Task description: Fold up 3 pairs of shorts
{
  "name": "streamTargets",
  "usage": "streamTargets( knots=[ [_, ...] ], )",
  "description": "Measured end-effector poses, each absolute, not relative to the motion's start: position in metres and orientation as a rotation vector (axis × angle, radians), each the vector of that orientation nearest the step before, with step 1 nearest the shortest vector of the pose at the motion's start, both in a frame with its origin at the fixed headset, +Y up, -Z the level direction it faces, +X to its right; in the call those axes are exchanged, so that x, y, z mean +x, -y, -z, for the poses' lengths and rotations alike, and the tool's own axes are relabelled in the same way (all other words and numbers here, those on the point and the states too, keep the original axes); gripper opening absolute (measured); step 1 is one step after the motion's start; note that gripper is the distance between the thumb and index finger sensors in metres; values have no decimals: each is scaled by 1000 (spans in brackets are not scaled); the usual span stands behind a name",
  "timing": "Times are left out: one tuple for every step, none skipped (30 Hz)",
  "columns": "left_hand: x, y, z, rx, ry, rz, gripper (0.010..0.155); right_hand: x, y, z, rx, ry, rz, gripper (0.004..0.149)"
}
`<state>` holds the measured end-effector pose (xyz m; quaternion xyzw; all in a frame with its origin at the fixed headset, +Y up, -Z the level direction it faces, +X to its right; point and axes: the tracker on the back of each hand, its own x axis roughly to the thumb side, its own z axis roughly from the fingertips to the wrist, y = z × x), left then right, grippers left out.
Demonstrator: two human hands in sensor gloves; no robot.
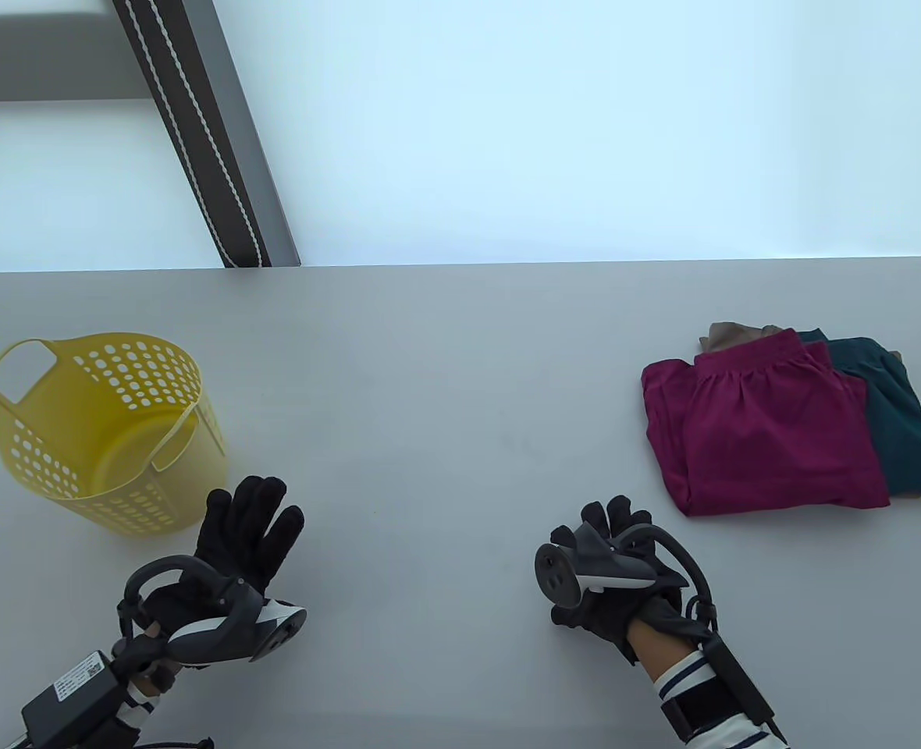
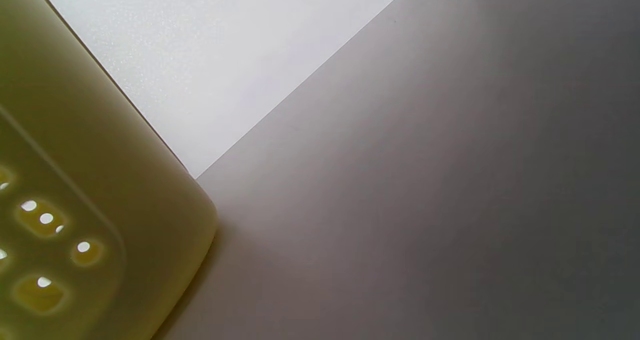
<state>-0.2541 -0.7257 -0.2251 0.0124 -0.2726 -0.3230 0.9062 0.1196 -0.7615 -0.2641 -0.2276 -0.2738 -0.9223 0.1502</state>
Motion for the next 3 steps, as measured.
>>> streamTargets(
  knots=[
    [-255, 727, 225, 13, 563, 672, 125, 119, 760, 264, -642, 784, 2656, 92],
    [-255, 729, 226, -1, 562, 675, 125, 118, 757, 264, -640, 766, 2663, 94],
    [-255, 729, 226, -9, 561, 677, 125, 117, 754, 264, -646, 750, 2669, 94]
  ],
)
